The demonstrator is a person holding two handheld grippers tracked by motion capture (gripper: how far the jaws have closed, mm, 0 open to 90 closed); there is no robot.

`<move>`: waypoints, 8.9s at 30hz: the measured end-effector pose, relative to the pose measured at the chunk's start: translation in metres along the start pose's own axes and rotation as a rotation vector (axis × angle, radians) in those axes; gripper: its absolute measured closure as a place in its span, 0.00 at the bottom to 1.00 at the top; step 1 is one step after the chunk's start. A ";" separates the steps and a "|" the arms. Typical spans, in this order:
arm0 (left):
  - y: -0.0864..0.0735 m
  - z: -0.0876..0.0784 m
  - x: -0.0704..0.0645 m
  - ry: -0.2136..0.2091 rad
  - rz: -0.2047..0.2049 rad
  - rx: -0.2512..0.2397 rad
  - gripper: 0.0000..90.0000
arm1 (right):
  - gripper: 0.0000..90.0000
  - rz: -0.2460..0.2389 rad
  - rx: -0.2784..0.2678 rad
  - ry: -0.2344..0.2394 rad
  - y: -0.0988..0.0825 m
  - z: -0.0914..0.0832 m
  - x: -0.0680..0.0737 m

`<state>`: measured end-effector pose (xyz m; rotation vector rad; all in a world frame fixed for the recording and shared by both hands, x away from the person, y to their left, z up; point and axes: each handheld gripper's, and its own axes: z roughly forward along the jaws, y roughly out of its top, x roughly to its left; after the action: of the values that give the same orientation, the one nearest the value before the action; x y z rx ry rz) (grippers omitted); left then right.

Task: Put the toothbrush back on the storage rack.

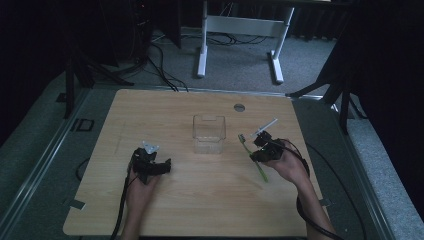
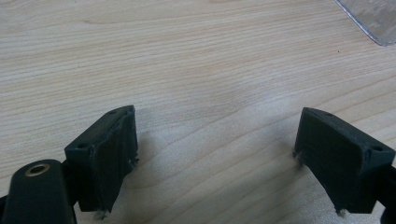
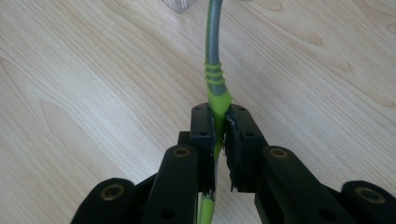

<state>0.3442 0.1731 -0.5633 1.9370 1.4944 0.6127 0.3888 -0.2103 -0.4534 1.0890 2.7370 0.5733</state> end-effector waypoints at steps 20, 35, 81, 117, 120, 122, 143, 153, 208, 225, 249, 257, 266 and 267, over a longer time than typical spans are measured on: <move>0.000 0.000 0.000 0.000 0.000 0.000 0.15 | 0.91 0.013 -0.040 0.003 0.005 -0.002 0.002; 0.000 0.000 0.000 0.000 0.000 0.000 0.15 | 0.91 0.023 -0.068 0.007 0.009 -0.003 0.003; 0.000 0.000 0.000 0.000 0.000 0.000 0.15 | 0.91 0.046 -0.175 0.058 0.026 -0.006 0.008; 0.000 0.000 0.000 0.000 0.000 0.000 0.15 | 0.91 0.070 -0.247 0.103 0.044 -0.009 0.014; 0.000 0.000 0.000 0.000 0.001 0.000 0.15 | 0.91 0.079 -0.259 0.108 0.045 -0.010 0.014; 0.000 0.000 0.000 0.000 0.000 0.000 0.15 | 0.91 0.081 -0.263 0.111 0.046 -0.010 0.014; 0.000 0.000 0.000 0.000 0.000 0.000 0.15 | 0.91 0.125 -0.323 0.174 0.049 -0.010 0.009; 0.000 0.000 0.000 0.000 0.000 0.000 0.15 | 0.91 0.150 -0.351 0.196 0.051 -0.011 0.008; 0.000 0.000 0.000 0.000 0.000 0.000 0.15 | 0.91 0.241 -0.481 0.271 0.062 -0.013 0.005; 0.000 0.000 0.000 -0.001 0.000 0.001 0.15 | 0.91 0.289 -0.521 0.301 0.064 -0.011 0.000; 0.000 0.000 0.000 0.000 0.000 0.001 0.15 | 0.91 0.369 -0.598 0.315 0.070 -0.004 -0.007; 0.000 0.000 0.000 0.000 0.000 0.000 0.15 | 0.91 0.391 -0.617 0.316 0.073 0.000 -0.007; 0.000 0.000 0.000 0.000 0.002 0.002 0.15 | 0.91 0.420 -0.645 0.313 0.073 0.003 -0.009; 0.000 0.000 0.000 0.000 0.001 0.001 0.15 | 0.91 0.442 -0.657 0.311 0.073 0.004 -0.011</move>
<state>0.3442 0.1732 -0.5632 1.9390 1.4941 0.6119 0.4440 -0.1685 -0.4285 1.4871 2.2004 1.6740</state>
